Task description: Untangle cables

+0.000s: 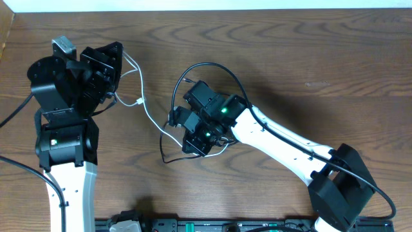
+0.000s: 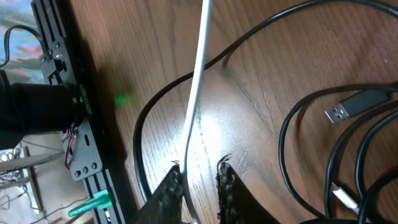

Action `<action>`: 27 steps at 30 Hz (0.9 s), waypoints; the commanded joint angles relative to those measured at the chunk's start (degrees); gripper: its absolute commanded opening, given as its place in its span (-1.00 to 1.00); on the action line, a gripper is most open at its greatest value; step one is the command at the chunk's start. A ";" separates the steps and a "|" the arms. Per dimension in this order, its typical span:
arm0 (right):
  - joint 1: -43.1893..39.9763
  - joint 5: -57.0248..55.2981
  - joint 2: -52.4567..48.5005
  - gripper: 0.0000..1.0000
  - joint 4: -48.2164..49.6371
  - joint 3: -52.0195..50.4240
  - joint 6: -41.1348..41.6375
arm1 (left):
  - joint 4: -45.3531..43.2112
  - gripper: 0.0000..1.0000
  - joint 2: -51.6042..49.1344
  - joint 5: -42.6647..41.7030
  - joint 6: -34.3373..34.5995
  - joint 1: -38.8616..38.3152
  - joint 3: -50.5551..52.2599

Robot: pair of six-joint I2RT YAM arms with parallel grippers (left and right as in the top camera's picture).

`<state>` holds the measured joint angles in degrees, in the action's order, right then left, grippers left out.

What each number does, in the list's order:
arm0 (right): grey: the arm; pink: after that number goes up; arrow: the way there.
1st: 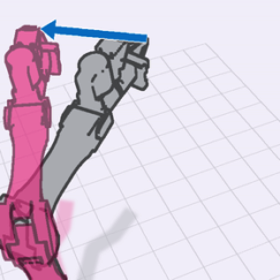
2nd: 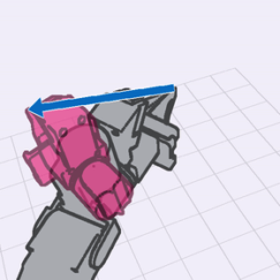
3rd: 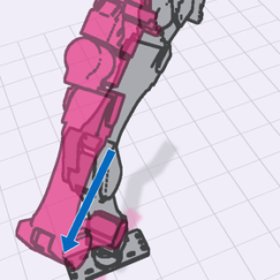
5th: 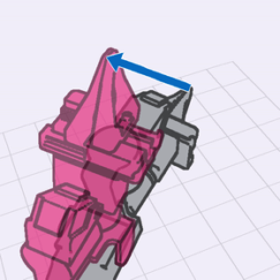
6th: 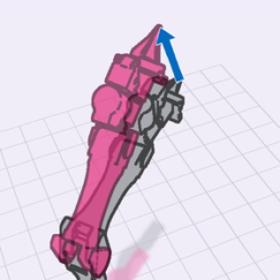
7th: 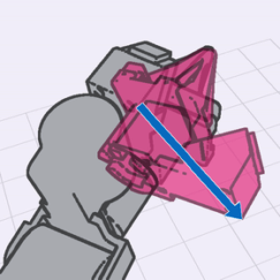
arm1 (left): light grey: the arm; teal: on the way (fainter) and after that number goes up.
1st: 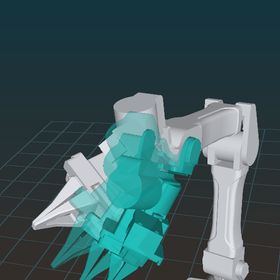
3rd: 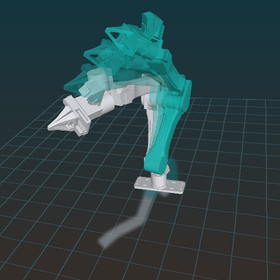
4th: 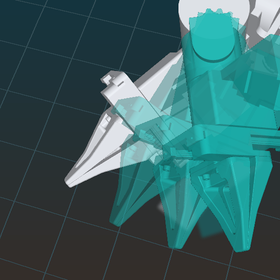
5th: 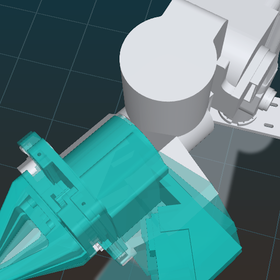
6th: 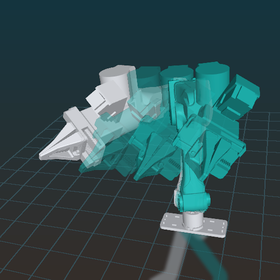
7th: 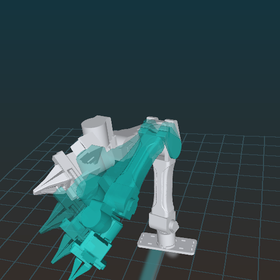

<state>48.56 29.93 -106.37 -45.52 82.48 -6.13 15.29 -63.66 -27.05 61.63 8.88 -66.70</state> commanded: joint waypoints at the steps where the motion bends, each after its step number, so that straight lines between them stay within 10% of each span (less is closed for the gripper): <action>1: -0.24 0.04 -0.04 -0.77 0.04 0.24 -0.13 | 0.13 -0.85 -0.44 0.15 -0.76 -0.09 -0.83; 16: -1.01 -0.22 2.25 -0.98 -0.57 4.33 3.93 | 1.46 -0.85 -0.44 0.76 -0.79 -0.07 -0.83; 27: -3.30 -20.35 19.08 -0.97 -1.79 11.56 6.99 | 5.73 -0.83 -0.44 0.76 -0.79 -0.07 -0.81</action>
<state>46.02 17.76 -93.27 -47.81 92.09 -0.36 20.23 -63.75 -26.63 61.60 8.88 -66.70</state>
